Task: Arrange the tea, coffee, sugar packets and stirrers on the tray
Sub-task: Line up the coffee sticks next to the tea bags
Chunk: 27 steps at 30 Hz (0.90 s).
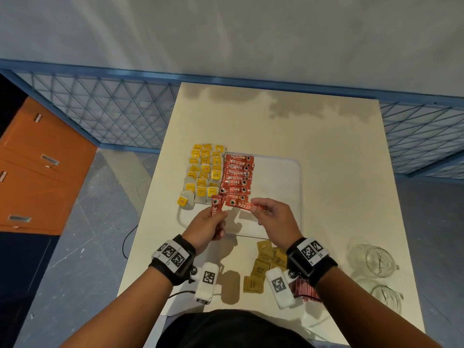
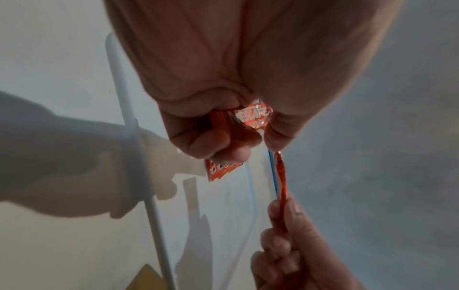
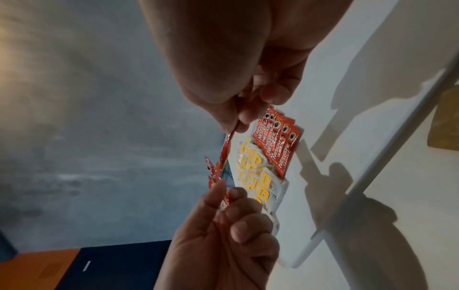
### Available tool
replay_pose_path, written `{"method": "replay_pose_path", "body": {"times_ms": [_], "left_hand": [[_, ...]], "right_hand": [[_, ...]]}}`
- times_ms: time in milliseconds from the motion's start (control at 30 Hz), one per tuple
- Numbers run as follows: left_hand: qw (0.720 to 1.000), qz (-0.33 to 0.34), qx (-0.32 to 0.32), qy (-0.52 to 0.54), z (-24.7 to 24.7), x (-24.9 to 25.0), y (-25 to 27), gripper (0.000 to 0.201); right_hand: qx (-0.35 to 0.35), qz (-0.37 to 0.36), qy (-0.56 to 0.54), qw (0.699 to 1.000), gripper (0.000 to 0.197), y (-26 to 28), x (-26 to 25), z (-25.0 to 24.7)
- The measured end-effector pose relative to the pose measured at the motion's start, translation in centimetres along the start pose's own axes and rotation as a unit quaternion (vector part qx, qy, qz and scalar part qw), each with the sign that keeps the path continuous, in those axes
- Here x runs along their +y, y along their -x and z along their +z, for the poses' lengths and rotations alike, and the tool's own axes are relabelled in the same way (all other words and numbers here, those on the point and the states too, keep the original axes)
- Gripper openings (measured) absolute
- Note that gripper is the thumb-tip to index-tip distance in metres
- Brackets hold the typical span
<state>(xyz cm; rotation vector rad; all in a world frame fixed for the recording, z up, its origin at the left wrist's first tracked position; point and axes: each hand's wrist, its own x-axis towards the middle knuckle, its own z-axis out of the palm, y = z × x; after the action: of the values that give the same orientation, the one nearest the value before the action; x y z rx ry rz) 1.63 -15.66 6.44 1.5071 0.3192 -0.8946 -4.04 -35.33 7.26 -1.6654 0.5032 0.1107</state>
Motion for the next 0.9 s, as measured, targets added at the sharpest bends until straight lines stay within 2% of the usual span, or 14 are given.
{"method": "replay_pose_path", "body": {"times_ms": [167,300,433,533,667,767,900], "left_hand": [[0.998,0.065,-0.009,-0.001,0.4,1.4,0.6,0.014],[0.991,0.125,0.03,-0.031,0.5,1.7,0.5,0.043],[0.982,0.165,0.056,-0.071,0.6,2.1,0.5,0.046],[0.983,0.167,0.048,-0.065,0.4,2.1,0.3,0.046],[0.983,0.169,0.029,-0.071,0.3,2.1,0.4,0.045],[0.981,0.171,0.02,-0.09,0.5,2.2,0.8,0.045],[0.976,0.171,0.018,-0.137,0.6,1.7,0.8,0.047]], "right_hand": [[-0.002,0.002,-0.002,1.0,0.02,0.3,-0.2,0.3],[-0.011,0.014,-0.001,1.0,0.017,0.5,0.1,0.6],[-0.061,0.026,0.037,0.997,0.011,0.7,0.8,1.2],[-0.091,0.008,0.095,0.991,0.009,1.0,1.0,1.4],[-0.076,-0.001,0.108,0.991,0.01,1.0,0.7,1.4],[-0.065,0.003,0.069,0.996,0.009,0.6,0.5,1.4],[-0.053,0.045,-0.011,0.998,0.015,0.2,-0.1,1.4]]}}
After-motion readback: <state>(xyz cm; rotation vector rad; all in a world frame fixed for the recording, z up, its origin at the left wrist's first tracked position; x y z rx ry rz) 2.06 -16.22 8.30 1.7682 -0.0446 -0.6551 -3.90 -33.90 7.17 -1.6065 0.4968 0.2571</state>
